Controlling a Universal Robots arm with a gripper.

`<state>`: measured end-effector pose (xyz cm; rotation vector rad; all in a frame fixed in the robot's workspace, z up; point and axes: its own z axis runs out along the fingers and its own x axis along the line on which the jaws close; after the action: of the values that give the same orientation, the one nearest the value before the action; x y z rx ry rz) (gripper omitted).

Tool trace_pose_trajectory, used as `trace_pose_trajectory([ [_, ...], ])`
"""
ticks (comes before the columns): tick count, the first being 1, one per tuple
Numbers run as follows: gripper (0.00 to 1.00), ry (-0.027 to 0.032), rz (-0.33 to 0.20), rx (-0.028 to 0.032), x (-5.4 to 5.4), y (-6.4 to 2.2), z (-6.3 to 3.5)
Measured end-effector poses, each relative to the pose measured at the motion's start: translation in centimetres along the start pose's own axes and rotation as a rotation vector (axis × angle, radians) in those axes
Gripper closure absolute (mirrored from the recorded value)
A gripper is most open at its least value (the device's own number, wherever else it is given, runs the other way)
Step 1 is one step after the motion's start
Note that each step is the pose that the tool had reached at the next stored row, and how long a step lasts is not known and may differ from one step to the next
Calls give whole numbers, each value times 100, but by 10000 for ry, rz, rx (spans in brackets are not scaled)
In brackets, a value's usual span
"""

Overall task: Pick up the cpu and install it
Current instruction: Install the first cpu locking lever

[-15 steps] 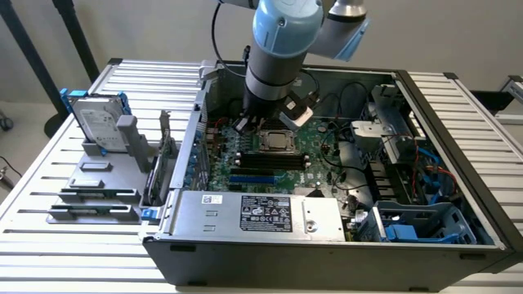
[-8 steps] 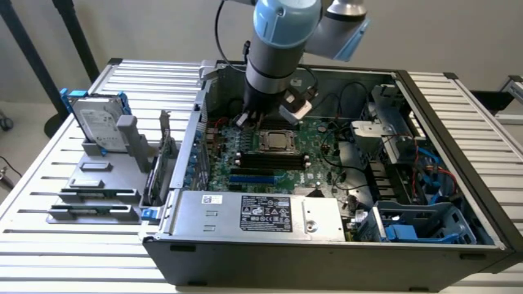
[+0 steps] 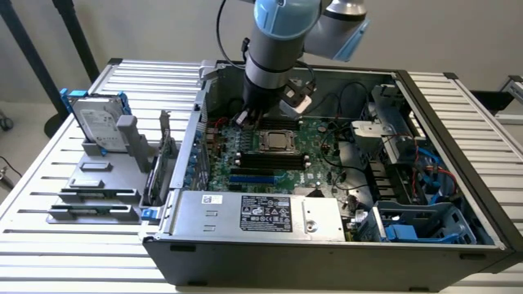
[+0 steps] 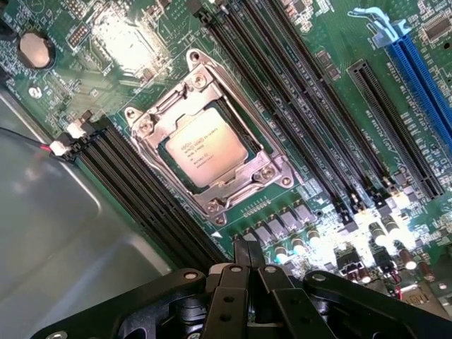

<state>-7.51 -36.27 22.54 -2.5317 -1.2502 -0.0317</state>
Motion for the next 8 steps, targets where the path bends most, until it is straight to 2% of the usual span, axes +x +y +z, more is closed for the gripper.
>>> trace_pose_trajectory([
  [4, 89, -155, -527, 71, 6, -10, -30],
  [8, 89, -252, -1020, 93, 8, -14, -43],
])
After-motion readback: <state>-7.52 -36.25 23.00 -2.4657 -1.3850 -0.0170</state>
